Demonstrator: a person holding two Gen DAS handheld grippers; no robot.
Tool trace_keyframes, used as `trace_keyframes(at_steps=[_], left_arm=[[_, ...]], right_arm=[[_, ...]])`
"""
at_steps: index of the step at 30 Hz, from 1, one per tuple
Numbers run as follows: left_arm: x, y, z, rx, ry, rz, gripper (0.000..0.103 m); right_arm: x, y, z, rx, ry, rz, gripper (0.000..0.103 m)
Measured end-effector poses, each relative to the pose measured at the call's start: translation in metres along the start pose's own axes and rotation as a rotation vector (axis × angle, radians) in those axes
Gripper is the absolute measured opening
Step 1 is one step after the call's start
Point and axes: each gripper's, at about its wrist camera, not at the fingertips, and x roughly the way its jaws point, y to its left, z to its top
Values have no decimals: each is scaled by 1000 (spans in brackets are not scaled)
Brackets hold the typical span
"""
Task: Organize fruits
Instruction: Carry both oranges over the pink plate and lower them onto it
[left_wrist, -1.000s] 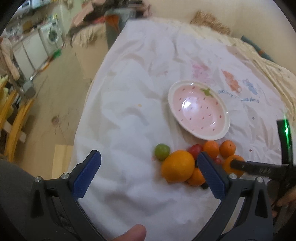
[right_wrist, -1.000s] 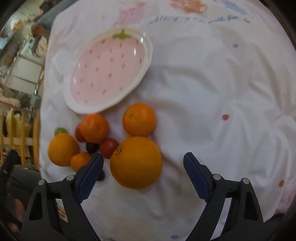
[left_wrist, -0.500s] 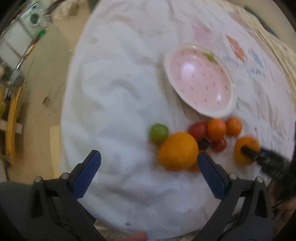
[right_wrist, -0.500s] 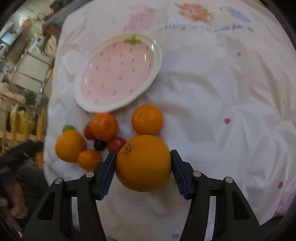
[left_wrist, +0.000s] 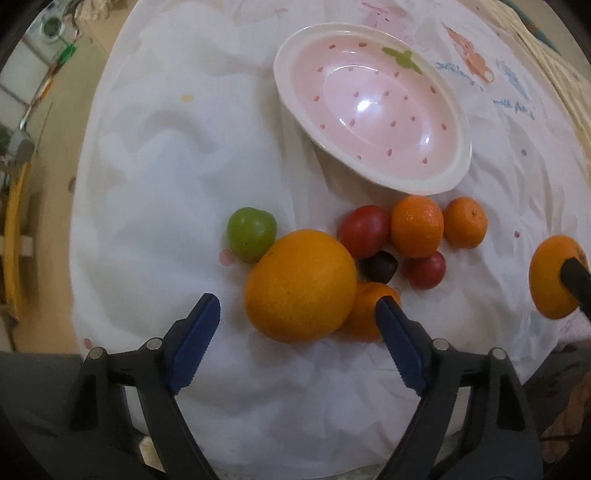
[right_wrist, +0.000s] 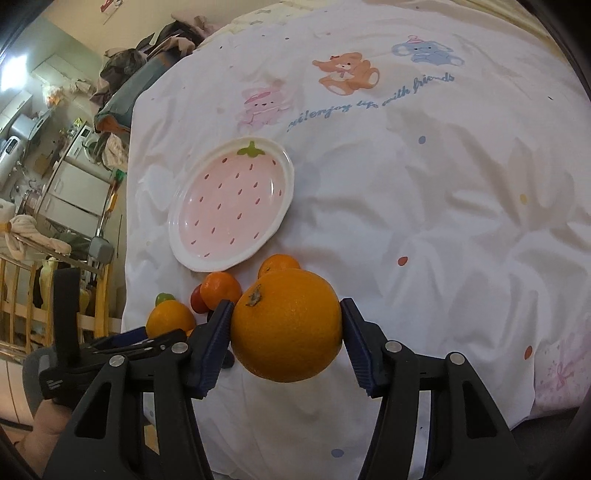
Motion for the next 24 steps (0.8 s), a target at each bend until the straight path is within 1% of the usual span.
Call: trace_keyframes(at_steps=[7, 9, 10, 14, 19, 21, 24], left_arm=[[5, 3, 8, -60, 3, -18, 68], [8, 8, 8, -103, 17, -31, 59], [8, 10, 7, -112, 16, -35, 57], [3, 7, 0, -103, 11, -14, 55], [-6, 5, -3, -116, 11, -41, 54], [-13, 3, -4, -107, -2, -55, 54], [-26, -6, -1, -80, -40, -51, 54]], right_arm=[[1, 2, 1, 3, -5, 19, 60], [1, 2, 1, 5, -5, 20, 60], [0, 2, 1, 4, -4, 21, 60], [0, 2, 2, 8, -9, 23, 60], [3, 3, 3, 11, -4, 15, 60], [3, 3, 2, 10, -2, 22, 60], [2, 5, 2, -2, -10, 19, 60]])
